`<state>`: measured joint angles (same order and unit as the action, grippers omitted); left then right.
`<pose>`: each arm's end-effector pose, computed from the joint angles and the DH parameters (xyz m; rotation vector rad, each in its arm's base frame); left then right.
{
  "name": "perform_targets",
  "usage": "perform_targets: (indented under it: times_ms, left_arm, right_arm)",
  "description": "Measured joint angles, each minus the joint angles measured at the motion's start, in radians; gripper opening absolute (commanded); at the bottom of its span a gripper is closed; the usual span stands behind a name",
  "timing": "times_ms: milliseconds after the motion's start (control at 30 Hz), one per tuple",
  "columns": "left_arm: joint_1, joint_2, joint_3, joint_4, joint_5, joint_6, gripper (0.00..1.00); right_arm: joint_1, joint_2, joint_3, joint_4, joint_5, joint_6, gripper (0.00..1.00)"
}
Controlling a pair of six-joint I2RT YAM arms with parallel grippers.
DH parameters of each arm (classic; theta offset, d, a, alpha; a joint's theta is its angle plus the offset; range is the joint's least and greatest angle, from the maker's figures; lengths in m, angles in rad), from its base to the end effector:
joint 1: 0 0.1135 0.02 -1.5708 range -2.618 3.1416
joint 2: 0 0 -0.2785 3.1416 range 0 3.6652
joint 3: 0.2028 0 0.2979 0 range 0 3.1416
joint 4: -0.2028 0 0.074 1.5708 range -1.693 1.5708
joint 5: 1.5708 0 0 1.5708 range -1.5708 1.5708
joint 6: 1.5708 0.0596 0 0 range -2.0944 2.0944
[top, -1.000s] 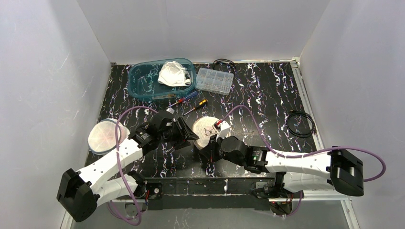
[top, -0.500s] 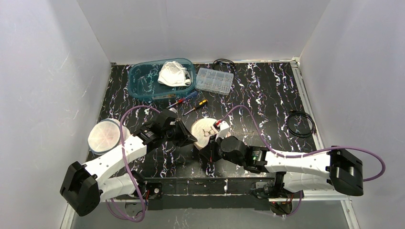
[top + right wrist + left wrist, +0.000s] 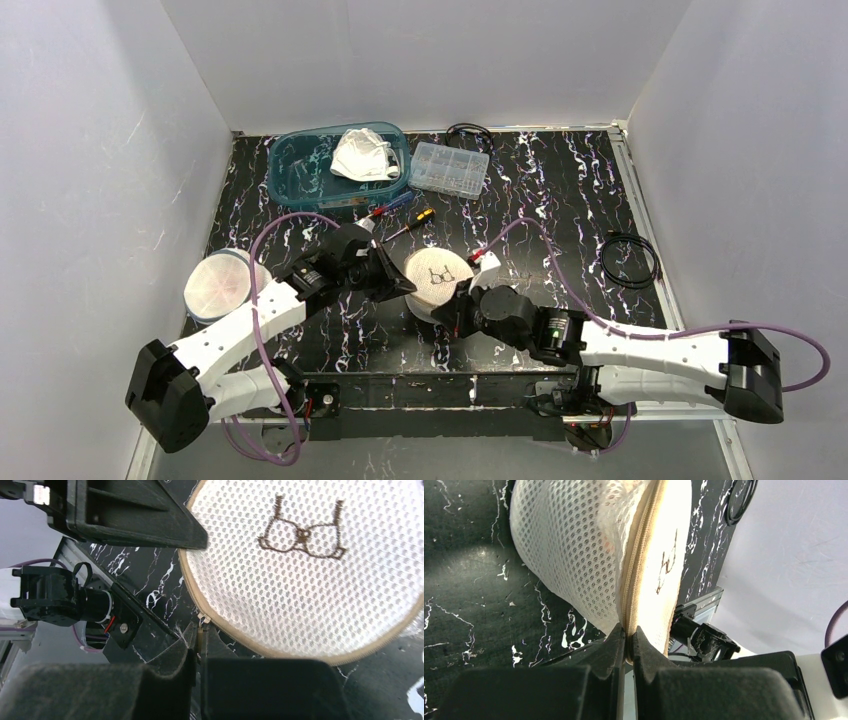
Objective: Unzip the laundry bag and remove the bra
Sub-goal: Unzip the laundry bag at the center of the board.
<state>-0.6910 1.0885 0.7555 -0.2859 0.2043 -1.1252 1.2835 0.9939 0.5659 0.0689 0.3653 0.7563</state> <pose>0.2189 -0.1967 0.2448 -0.4029 2.4301 -1.1548 0.0997 0.2624 0.2348 -0.2776 2.0234 0.9999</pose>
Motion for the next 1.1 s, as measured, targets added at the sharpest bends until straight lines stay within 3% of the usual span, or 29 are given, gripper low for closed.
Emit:
perform_targets:
  times_ms: [333, 600, 700, 867, 1033, 1100]
  left_arm:
    - [0.039, 0.070, 0.076, 0.014, 0.121, 0.093, 0.00]
    - [0.112, 0.182, 0.115, 0.049, 0.234, 0.173, 0.03]
    - [0.127, 0.192, 0.106, 0.058, 0.249, 0.183, 0.18]
    - [0.128, 0.159, 0.102, 0.042, 0.248, 0.208, 0.68]
    - [0.132, 0.036, 0.089, -0.026, 0.232, 0.217, 0.91]
    - [0.132, -0.025, 0.078, -0.066, 0.221, 0.216, 0.92]
  right_arm:
    - [0.002, -0.127, -0.008, -0.162, 0.094, 0.032, 0.01]
    - [0.002, -0.121, -0.041, -0.173, 0.122, 0.034, 0.01]
    - [0.002, -0.092, -0.042, -0.163, 0.118, 0.033, 0.01]
    - [0.002, -0.065, -0.042, -0.143, 0.099, 0.023, 0.01]
    - [0.002, -0.050, -0.038, -0.126, 0.076, 0.014, 0.01]
    - [0.002, -0.042, -0.034, -0.110, 0.066, 0.011, 0.01]
